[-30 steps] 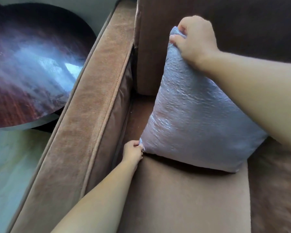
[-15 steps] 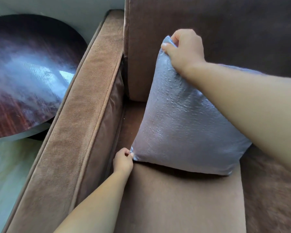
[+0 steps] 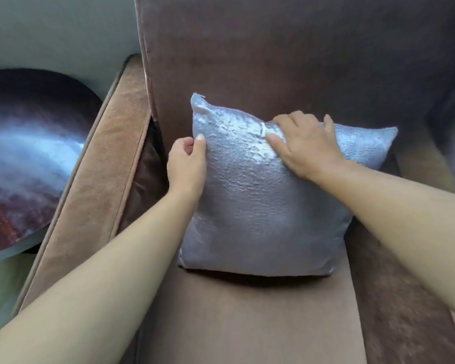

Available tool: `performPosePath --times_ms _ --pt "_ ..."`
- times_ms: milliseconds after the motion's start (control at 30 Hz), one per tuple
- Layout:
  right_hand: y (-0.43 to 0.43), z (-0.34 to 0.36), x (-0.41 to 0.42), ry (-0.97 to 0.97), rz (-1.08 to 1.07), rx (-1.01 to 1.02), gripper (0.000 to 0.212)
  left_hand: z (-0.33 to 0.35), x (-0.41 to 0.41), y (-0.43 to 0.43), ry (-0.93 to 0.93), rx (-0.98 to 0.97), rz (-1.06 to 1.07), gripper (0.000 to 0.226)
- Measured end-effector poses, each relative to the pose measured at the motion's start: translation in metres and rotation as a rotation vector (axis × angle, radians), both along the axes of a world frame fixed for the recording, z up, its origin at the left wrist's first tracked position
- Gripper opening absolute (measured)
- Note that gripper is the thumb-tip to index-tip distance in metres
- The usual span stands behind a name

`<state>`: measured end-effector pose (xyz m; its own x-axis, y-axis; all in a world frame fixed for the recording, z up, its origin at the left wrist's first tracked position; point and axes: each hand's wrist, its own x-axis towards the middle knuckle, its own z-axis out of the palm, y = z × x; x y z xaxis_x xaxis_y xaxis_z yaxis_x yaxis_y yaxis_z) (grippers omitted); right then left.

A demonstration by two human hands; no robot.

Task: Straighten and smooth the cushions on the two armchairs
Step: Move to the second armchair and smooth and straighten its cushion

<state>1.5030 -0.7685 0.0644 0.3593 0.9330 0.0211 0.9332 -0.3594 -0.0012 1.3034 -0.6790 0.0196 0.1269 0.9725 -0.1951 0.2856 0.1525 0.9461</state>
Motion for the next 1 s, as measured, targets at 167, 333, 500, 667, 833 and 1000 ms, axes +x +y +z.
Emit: performPosePath --times_ms 167,333,500,667,833,1000 --pt "-0.046 0.008 0.055 0.053 -0.177 -0.006 0.051 0.028 0.021 0.031 0.019 0.053 -0.092 0.049" --pt "-0.082 0.003 0.110 0.263 -0.745 0.096 0.062 0.040 0.030 0.050 0.002 0.024 -0.017 0.032" --pt "-0.084 -0.007 0.135 1.235 -1.133 0.570 0.042 0.039 0.025 0.050 0.039 0.074 0.052 0.008" --pt "-0.081 -0.017 0.151 1.084 -1.074 0.786 0.028 0.039 0.012 0.058 0.213 0.133 0.056 0.022" --pt "-0.070 -0.024 0.152 1.028 -1.093 0.811 0.031 0.047 0.011 0.060 0.366 0.158 0.062 0.016" --pt "-0.079 -0.031 0.126 1.072 -0.894 0.832 0.040 0.057 0.008 0.030 0.575 0.338 -0.037 0.028"
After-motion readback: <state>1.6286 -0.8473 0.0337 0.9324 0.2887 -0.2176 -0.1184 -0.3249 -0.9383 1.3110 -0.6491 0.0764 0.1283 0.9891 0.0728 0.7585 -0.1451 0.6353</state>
